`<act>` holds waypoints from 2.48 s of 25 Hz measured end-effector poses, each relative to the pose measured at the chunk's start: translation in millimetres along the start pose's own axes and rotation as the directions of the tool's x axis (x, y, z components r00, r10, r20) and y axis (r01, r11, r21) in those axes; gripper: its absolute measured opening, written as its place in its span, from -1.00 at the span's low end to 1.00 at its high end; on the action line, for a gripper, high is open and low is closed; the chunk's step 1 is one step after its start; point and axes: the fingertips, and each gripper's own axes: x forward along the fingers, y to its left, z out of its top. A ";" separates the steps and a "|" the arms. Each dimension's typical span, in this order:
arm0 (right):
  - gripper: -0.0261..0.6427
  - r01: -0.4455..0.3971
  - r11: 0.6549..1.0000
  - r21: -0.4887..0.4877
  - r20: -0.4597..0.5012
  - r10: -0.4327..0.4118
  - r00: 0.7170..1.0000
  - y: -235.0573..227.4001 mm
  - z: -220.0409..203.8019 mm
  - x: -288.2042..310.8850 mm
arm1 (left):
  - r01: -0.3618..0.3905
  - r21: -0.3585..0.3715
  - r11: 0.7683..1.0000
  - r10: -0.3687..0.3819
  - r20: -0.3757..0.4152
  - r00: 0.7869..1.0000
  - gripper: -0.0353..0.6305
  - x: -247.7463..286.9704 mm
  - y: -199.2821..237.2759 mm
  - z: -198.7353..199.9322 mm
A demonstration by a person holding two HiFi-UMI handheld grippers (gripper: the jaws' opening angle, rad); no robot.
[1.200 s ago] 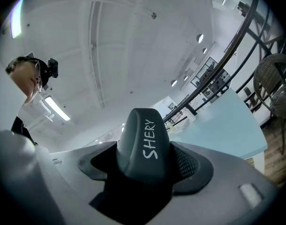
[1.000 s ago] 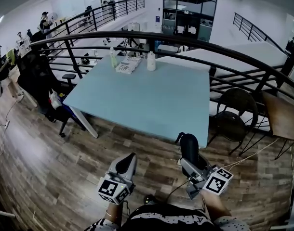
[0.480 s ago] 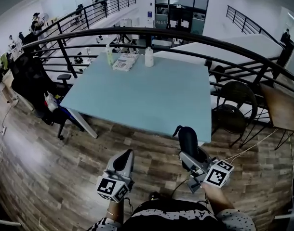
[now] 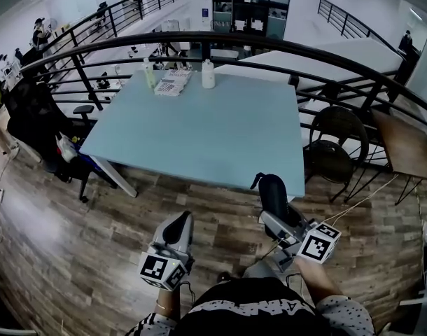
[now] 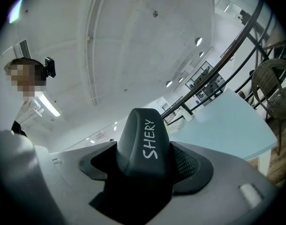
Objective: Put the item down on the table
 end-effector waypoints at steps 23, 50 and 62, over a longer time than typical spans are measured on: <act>0.15 -0.186 0.980 0.065 -0.091 0.191 0.977 -14.7 3.9 148.1 | -0.316 0.060 0.947 0.315 0.028 0.949 -0.89 -37.8 109.1 22.6; 0.15 -0.213 0.966 0.148 -0.096 0.228 0.969 -135.0 61.0 294.1 | -0.392 0.133 0.910 0.397 -0.014 0.918 -0.89 97.3 203.9 43.0; 0.15 -0.168 0.977 0.134 -0.075 0.179 0.981 -198.4 90.0 331.1 | -0.358 0.179 0.916 0.363 0.010 0.932 -0.89 183.3 237.1 42.9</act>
